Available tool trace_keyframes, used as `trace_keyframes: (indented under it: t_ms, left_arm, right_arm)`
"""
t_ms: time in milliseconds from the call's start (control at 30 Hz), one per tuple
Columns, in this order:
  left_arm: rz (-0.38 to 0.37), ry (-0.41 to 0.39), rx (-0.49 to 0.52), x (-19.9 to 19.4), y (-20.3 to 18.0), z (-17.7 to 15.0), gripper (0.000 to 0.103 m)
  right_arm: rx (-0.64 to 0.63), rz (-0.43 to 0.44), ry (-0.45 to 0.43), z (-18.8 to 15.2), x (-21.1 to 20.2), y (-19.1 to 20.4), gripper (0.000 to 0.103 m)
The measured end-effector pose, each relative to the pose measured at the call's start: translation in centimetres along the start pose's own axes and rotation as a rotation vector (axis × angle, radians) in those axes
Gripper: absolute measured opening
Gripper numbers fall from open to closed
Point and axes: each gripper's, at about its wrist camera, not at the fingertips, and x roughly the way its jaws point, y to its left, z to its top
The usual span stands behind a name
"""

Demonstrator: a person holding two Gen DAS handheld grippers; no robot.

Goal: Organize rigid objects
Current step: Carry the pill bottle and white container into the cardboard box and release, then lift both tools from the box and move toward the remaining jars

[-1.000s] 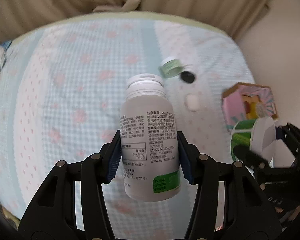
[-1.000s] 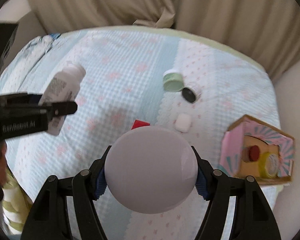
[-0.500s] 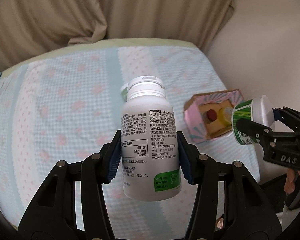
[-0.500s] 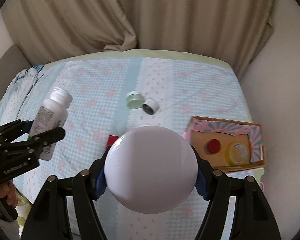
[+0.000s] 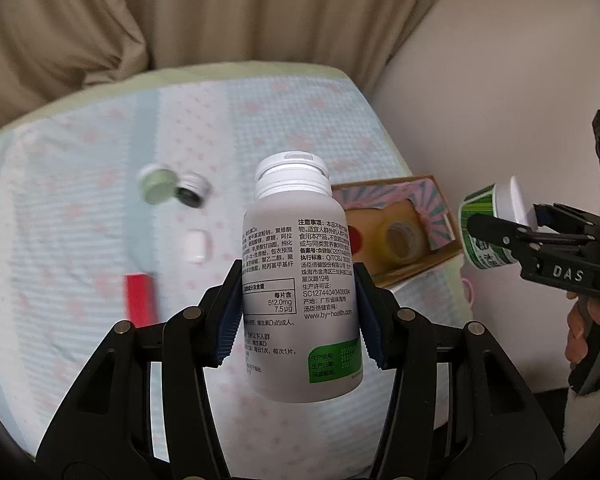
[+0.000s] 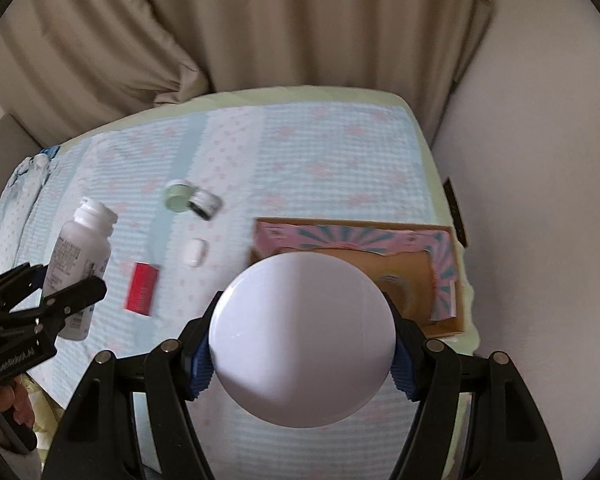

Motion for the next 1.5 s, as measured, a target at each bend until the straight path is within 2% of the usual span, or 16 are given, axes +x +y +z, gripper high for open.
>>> trace_keyframes:
  t_ms: [300, 467, 700, 867, 1000, 1033, 1067, 1100, 1167, 1300, 1500]
  left_arm:
    - [0.002, 0.136, 0.013, 9.7, -6.2, 1.2, 0.047]
    - [0.021, 0.210, 0.030, 15.8, -7.2, 2.0, 0.047]
    - [0.069, 0.291, 0.016, 23.3, -6.5, 2.7, 0.047]
    - [0.107, 0.326, 0.041, 25.4, -6.3, 2.6, 0.047]
    - [0.105, 0.335, 0.043, 25.7, -6.3, 2.6, 0.049]
    - [0.097, 0.317, 0.048, 25.4, -6.5, 2.7, 0.060]
    - [0.094, 0.301, 0.056, 25.0, -6.7, 2.8, 0.077]
    - [0.103, 0.272, 0.073, 24.5, -6.9, 3.0, 0.100]
    - [0.123, 0.237, 0.105, 23.4, -7.5, 3.2, 0.103]
    - [0.148, 0.221, 0.121, 22.4, -7.6, 3.6, 0.103]
    - [0.156, 0.213, 0.104, 21.4, -7.2, 3.6, 0.103]
  right_arm:
    - [0.034, -0.001, 0.097, 0.8, 6.7, -8.9, 0.066]
    - [0.066, -0.004, 0.160, 0.5, 11.9, -12.4, 0.066]
    - [0.073, -0.006, 0.210, -0.8, 17.6, -14.3, 0.066]
    - [0.073, 0.009, 0.231, -1.5, 19.7, -14.2, 0.066]
    - [0.086, 0.025, 0.253, -1.8, 20.8, -14.3, 0.066]
    - [0.101, 0.035, 0.253, -1.8, 21.1, -14.4, 0.066]
    - [0.113, 0.053, 0.255, -1.7, 21.2, -14.6, 0.067]
    - [0.131, 0.082, 0.260, -1.7, 21.3, -14.9, 0.069]
    - [0.169, 0.117, 0.256, -1.5, 21.2, -15.6, 0.103]
    - [0.202, 0.104, 0.210, -1.4, 19.9, -16.5, 0.103]
    - [0.203, 0.068, 0.208, -1.5, 18.6, -16.8, 0.103]
